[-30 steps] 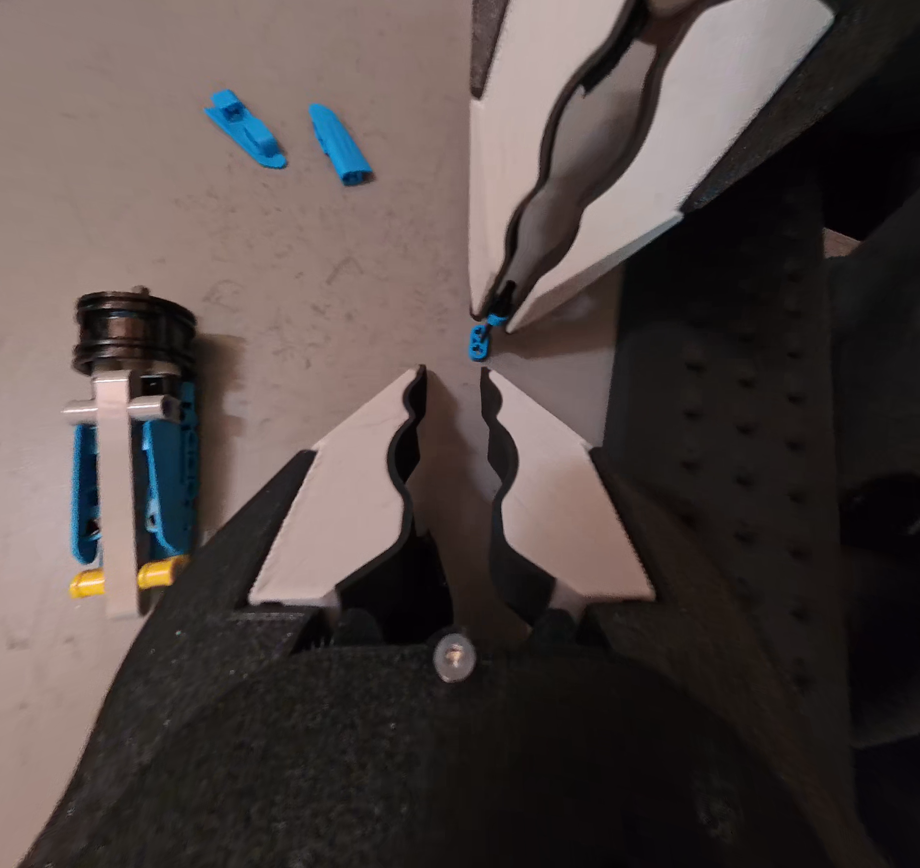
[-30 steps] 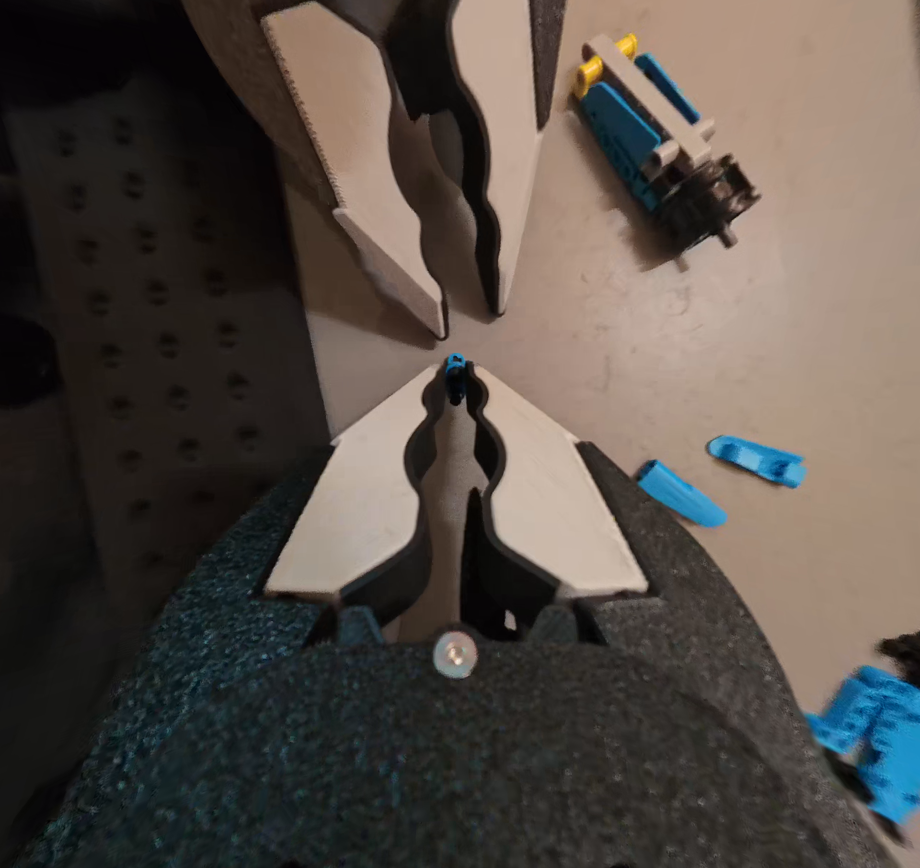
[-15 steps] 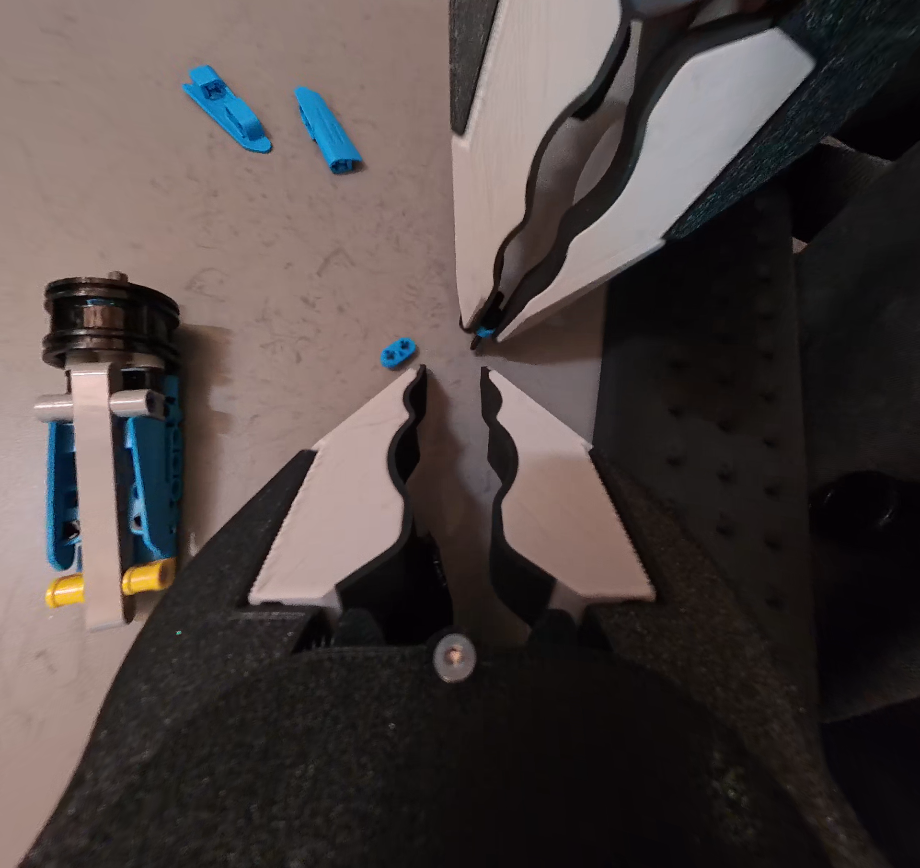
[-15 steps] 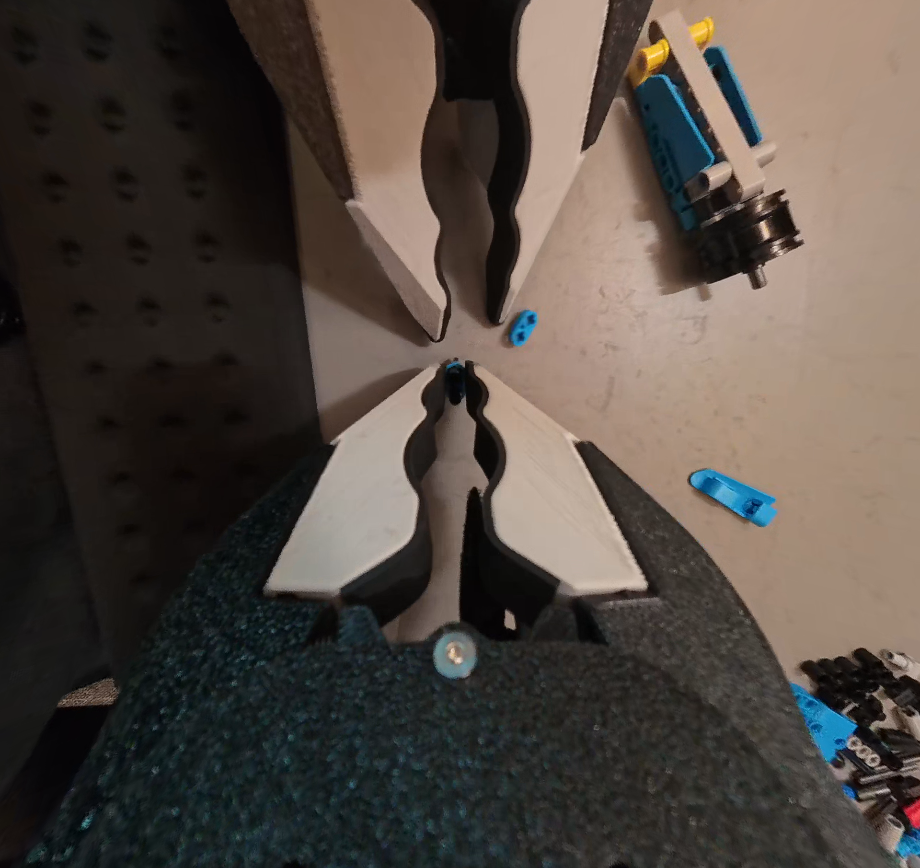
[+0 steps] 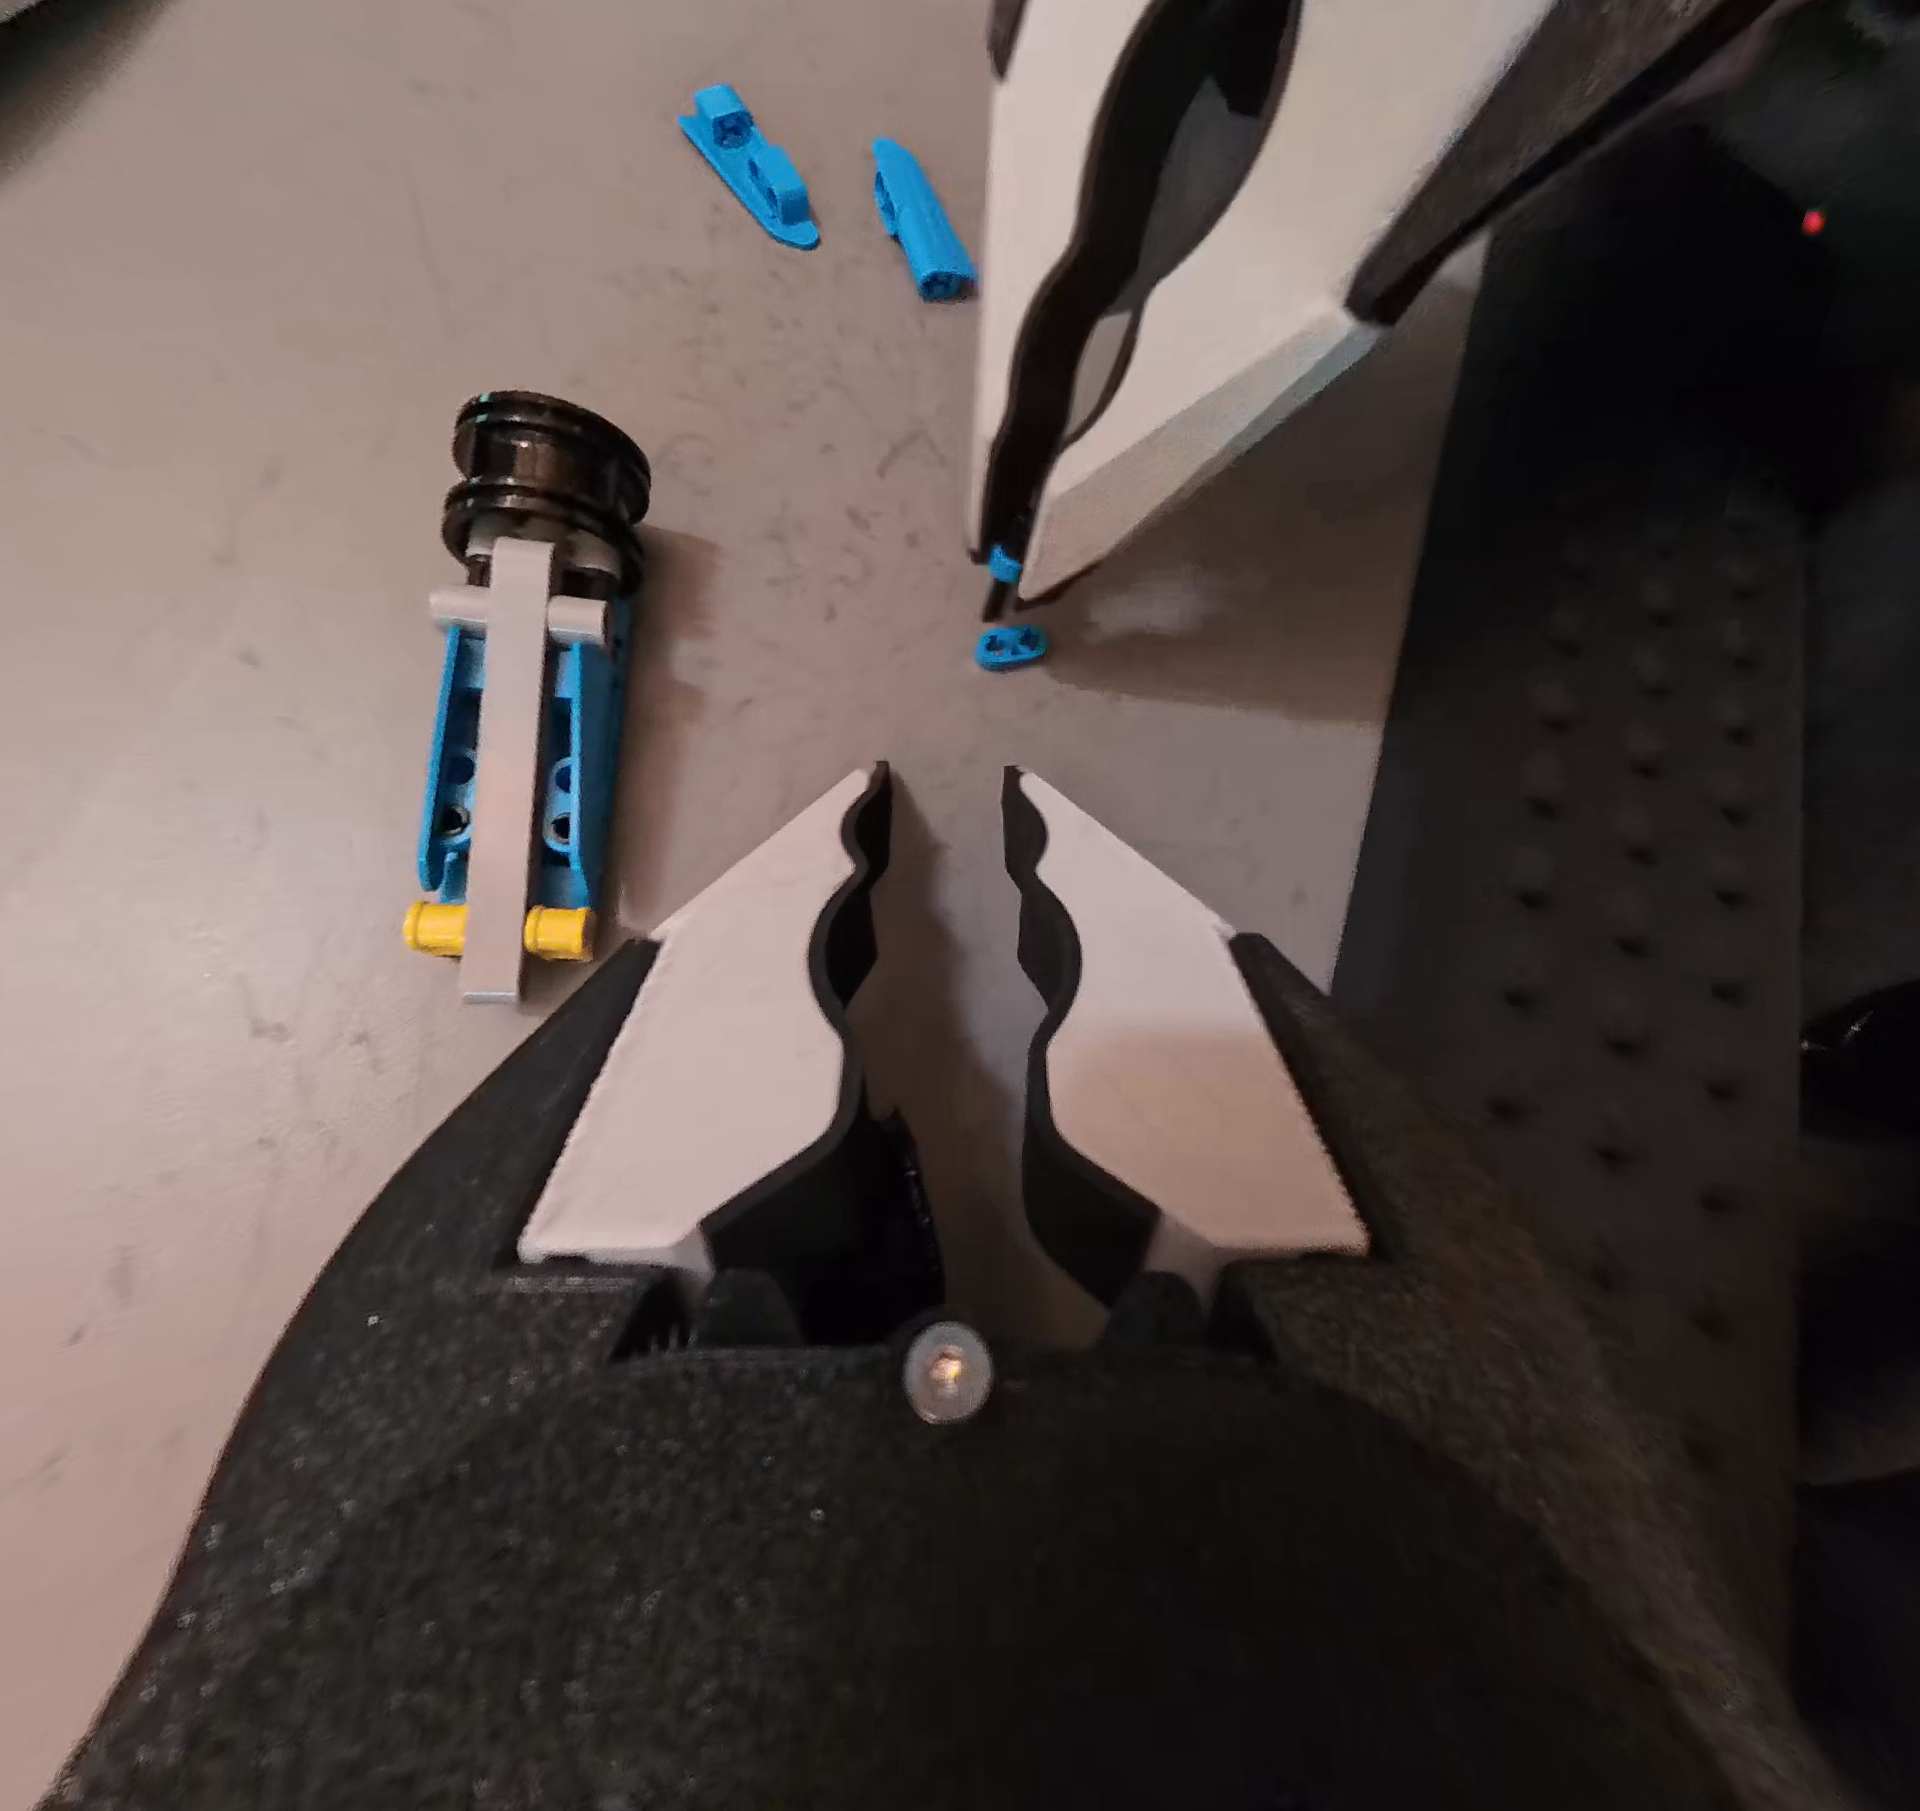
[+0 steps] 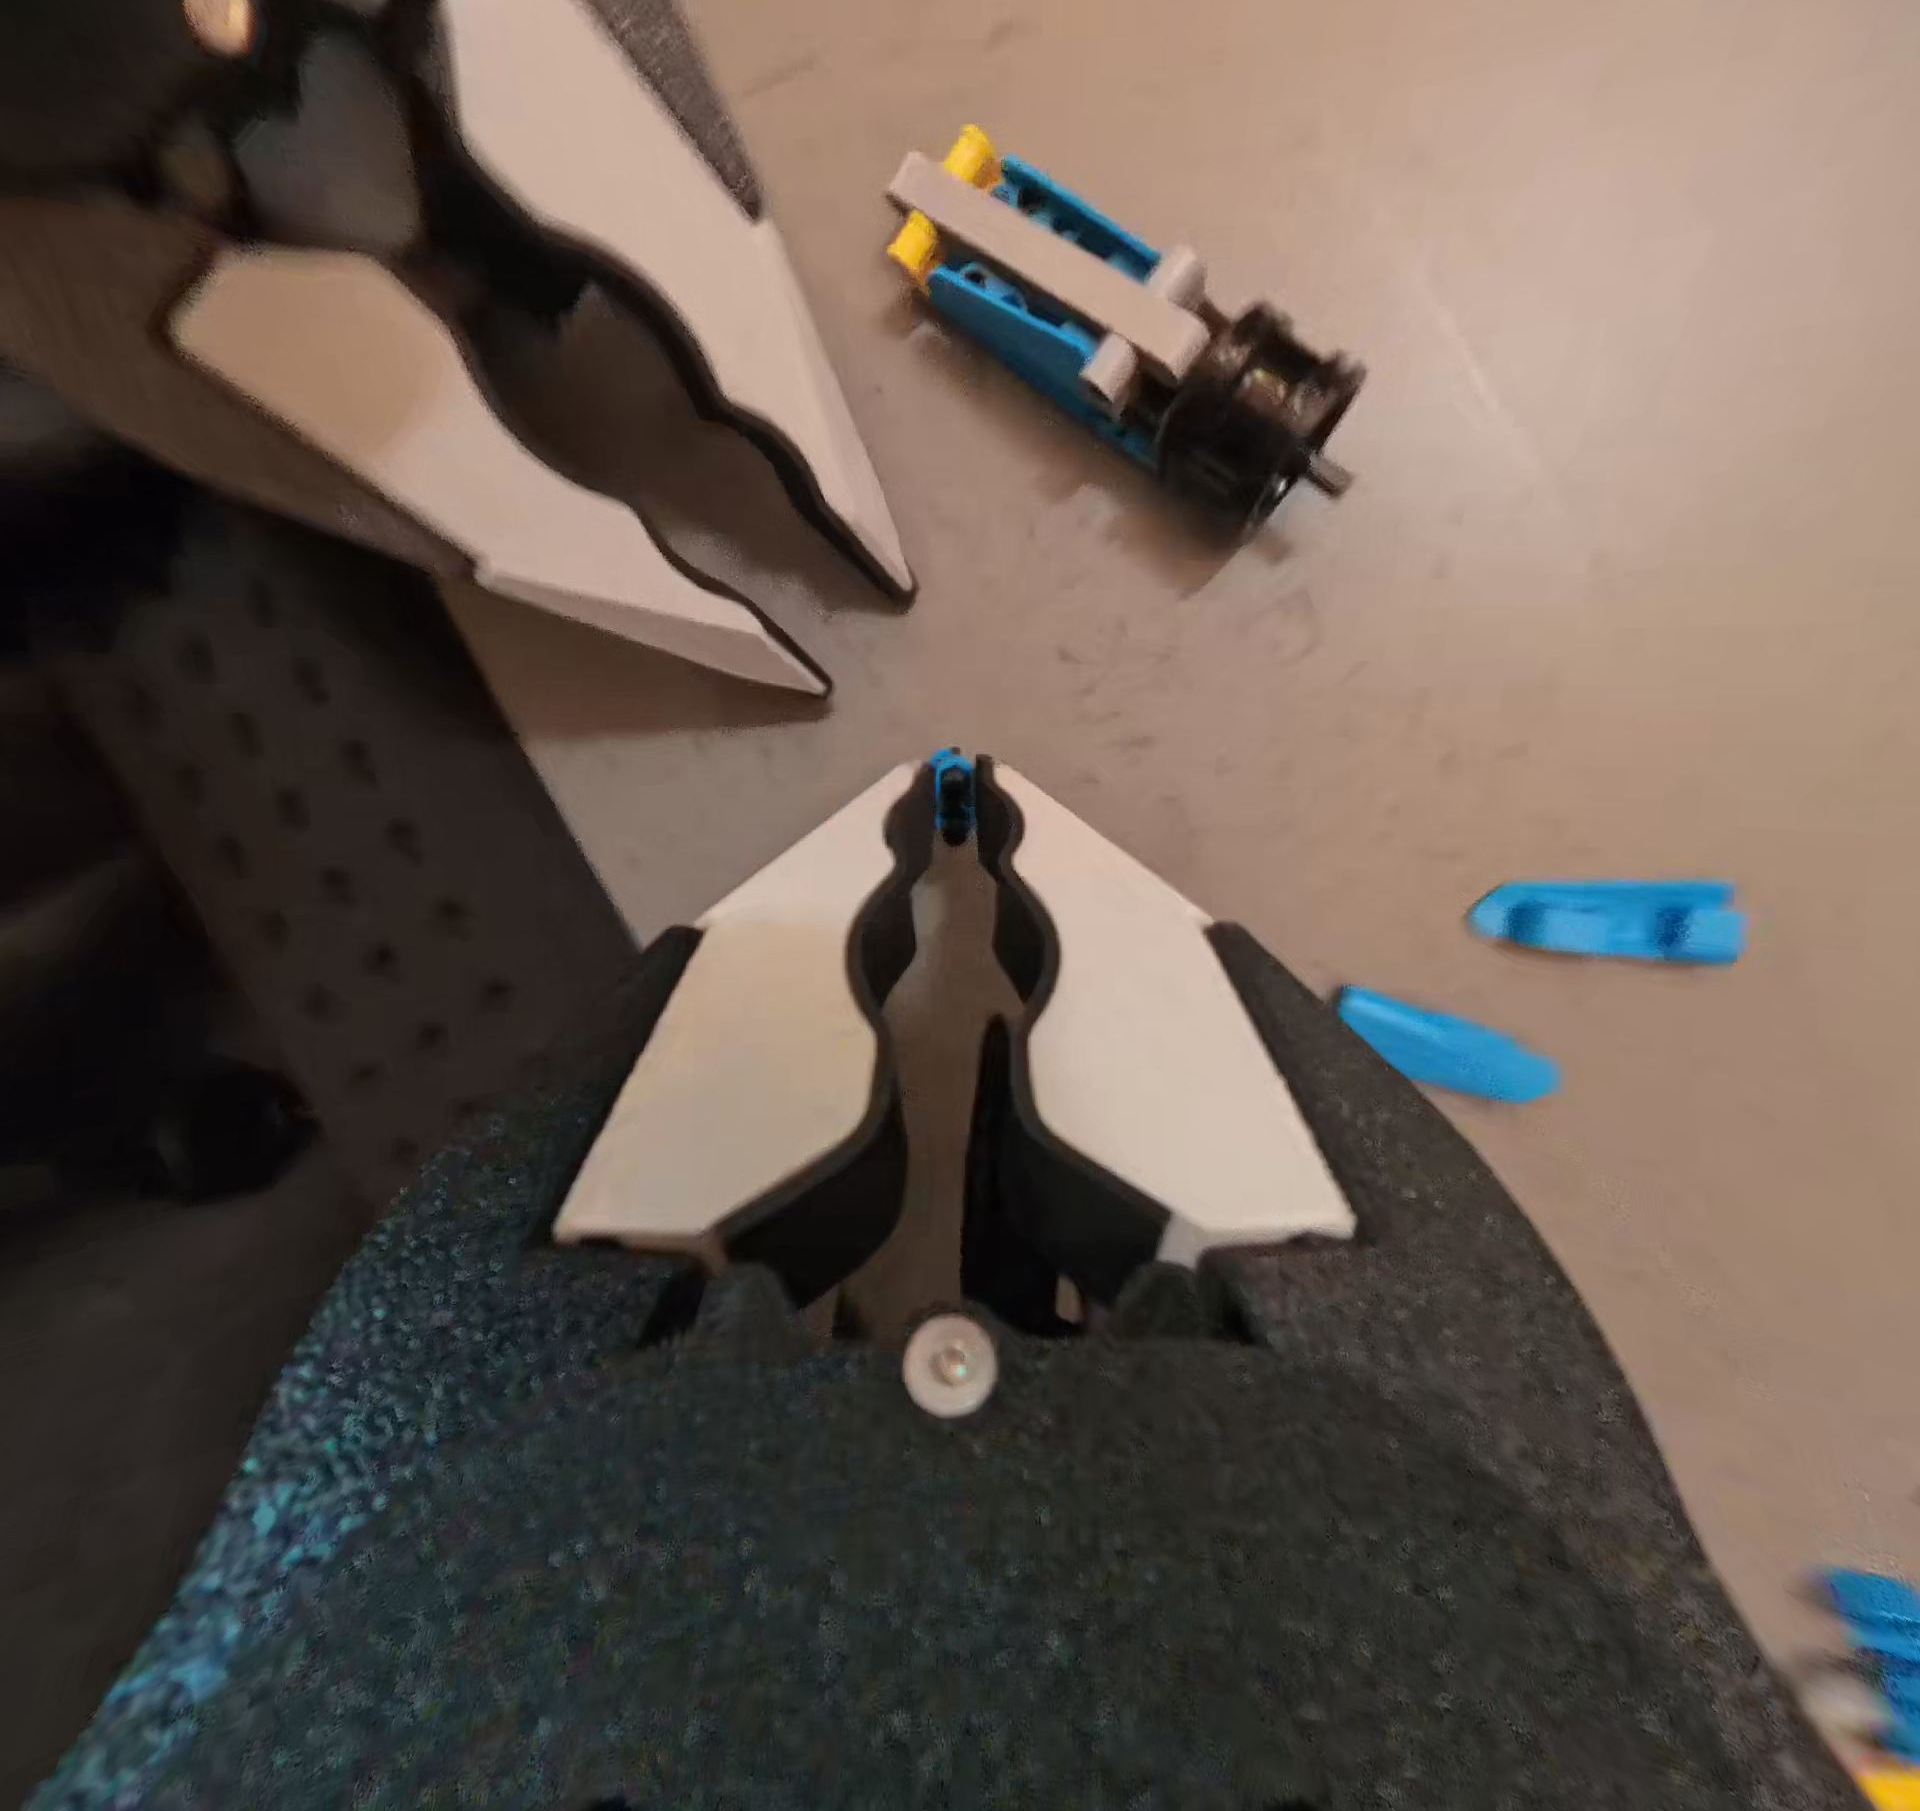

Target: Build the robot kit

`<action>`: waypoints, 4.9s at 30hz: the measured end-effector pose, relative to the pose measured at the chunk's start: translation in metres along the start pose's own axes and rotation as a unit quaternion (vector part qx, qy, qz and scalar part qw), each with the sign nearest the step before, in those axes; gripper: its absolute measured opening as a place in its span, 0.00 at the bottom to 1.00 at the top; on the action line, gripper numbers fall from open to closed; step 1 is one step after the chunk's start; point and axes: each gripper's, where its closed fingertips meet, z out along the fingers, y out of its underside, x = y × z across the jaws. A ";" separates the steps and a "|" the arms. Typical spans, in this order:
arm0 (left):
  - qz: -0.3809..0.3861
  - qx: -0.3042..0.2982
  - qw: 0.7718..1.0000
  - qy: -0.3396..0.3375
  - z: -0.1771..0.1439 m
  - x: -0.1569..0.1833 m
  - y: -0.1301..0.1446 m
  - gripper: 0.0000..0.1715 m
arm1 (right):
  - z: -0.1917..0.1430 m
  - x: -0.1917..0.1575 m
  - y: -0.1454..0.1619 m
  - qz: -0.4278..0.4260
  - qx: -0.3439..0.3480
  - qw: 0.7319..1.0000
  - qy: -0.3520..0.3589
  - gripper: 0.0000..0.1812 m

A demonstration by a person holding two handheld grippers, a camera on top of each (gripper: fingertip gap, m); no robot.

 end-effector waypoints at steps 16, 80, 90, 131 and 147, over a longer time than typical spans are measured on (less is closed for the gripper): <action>-0.001 -0.001 1.000 0.020 -0.004 0.008 0.005 0.13 | 0.003 -0.002 0.003 0.142 -0.017 0.987 0.067 0.04; 0.003 0.000 0.999 0.046 -0.005 0.016 0.005 0.16 | 0.006 -0.016 0.002 0.301 0.148 0.937 -0.098 0.04; -0.178 0.193 0.931 0.252 -0.056 0.027 -0.046 0.16 | -0.038 -0.040 -0.036 0.327 0.241 0.866 -0.293 0.04; -0.272 0.336 0.832 0.348 -0.092 0.030 -0.084 0.03 | -0.086 -0.046 -0.075 0.087 0.377 0.910 -0.149 0.23; -0.359 0.383 0.755 0.393 -0.091 0.024 -0.094 0.04 | -0.070 -0.038 -0.084 -0.158 0.305 0.905 0.252 0.19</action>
